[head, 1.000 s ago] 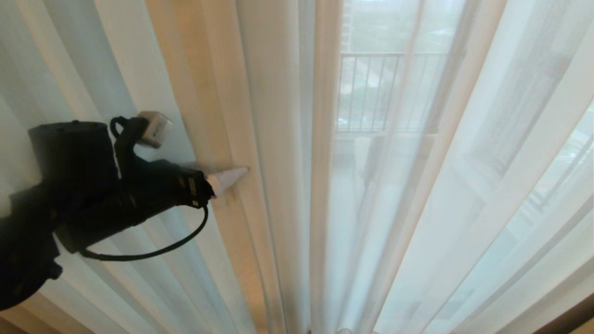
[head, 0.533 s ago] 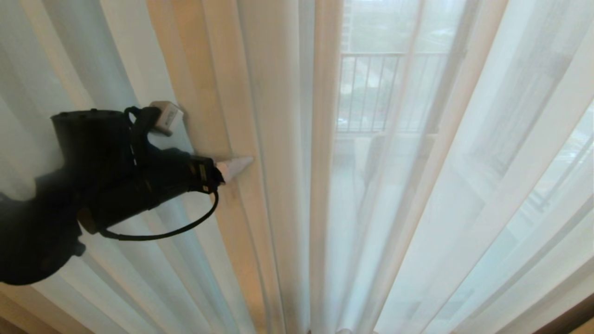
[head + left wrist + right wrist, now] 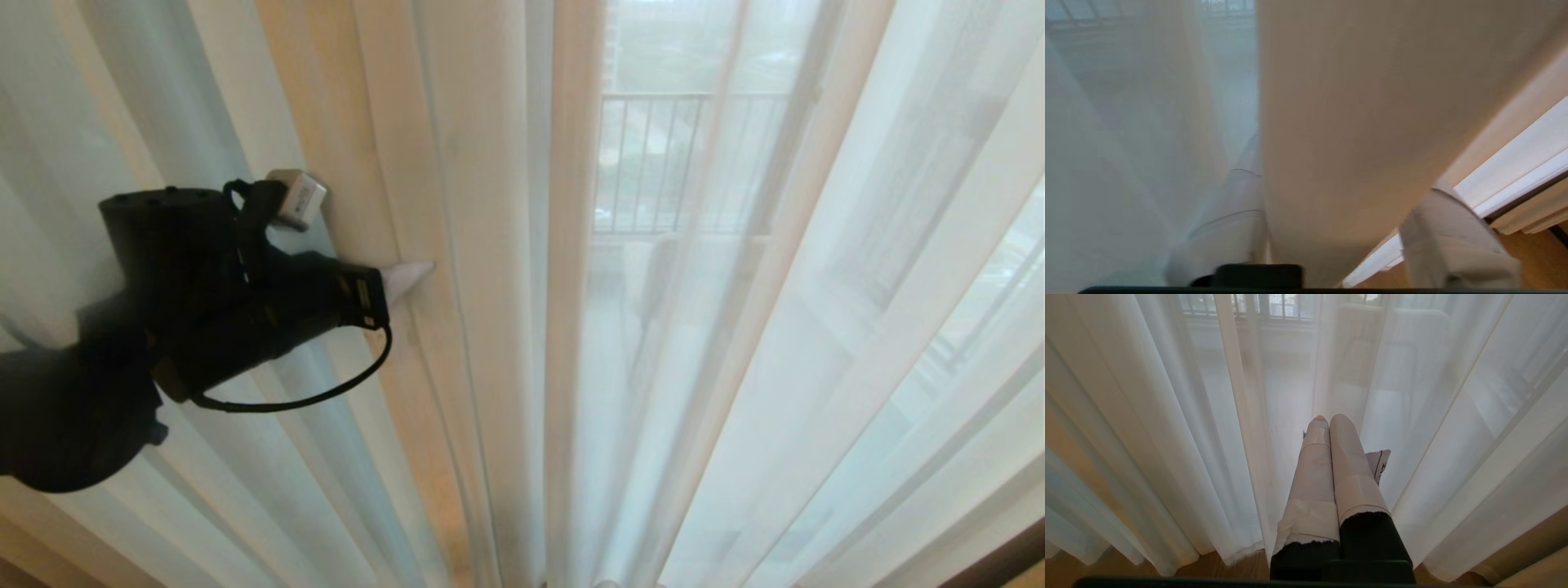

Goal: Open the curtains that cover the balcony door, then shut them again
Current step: Pull the inner curtains open on both sides

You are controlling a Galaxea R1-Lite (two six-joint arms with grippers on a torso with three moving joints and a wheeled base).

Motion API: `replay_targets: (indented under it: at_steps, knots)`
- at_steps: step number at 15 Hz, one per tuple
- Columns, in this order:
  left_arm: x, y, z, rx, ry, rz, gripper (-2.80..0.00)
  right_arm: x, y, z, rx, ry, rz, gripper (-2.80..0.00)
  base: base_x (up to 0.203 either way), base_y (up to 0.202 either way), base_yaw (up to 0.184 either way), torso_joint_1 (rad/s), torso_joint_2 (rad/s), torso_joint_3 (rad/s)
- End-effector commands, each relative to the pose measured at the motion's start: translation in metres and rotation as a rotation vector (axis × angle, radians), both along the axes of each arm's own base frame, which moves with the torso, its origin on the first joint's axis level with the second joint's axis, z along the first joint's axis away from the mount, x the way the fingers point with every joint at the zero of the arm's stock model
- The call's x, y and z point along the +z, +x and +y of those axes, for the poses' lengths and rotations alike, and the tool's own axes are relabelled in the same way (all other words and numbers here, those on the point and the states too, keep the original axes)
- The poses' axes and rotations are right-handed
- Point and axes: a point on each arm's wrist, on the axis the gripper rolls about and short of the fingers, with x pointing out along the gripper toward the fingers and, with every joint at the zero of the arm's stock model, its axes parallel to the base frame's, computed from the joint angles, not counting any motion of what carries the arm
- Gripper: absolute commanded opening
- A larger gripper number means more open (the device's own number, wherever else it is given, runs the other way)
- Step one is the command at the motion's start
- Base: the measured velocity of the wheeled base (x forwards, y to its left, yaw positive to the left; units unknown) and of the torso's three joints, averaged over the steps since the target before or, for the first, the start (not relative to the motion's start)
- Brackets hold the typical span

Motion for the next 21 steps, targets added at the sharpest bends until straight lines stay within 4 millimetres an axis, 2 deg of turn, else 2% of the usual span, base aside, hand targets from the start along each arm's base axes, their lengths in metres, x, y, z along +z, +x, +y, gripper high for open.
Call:
replay_targets:
  at_steps: [1, 6, 10, 21]
  knots:
    - [0.003, -0.002, 0.001, 0.002, -0.005, -0.014, -2.8, 0.0, 0.0, 0.0, 0.001, -0.001, -0.001, -2.8, 0.0, 0.0, 0.0, 0.0, 0.0, 0.0]
    - [0.014, -0.009, 0.006, 0.067, -0.009, -0.054, -2.8, 0.0, 0.0, 0.0, 0.001, -0.001, -0.001, -2.8, 0.0, 0.0, 0.0, 0.0, 0.0, 0.0]
    - [0.024, -0.022, 0.014, 0.113, -0.019, -0.086, -2.8, 0.0, 0.0, 0.0, 0.001, -0.001, -0.001, -2.8, 0.0, 0.0, 0.0, 0.0, 0.0, 0.0]
    - [0.031, -0.063, 0.07, 0.314, -0.022, -0.139, -2.8, 0.0, 0.0, 0.0, 0.001, -0.001, -0.001, -2.8, 0.0, 0.0, 0.0, 0.0, 0.0, 0.0]
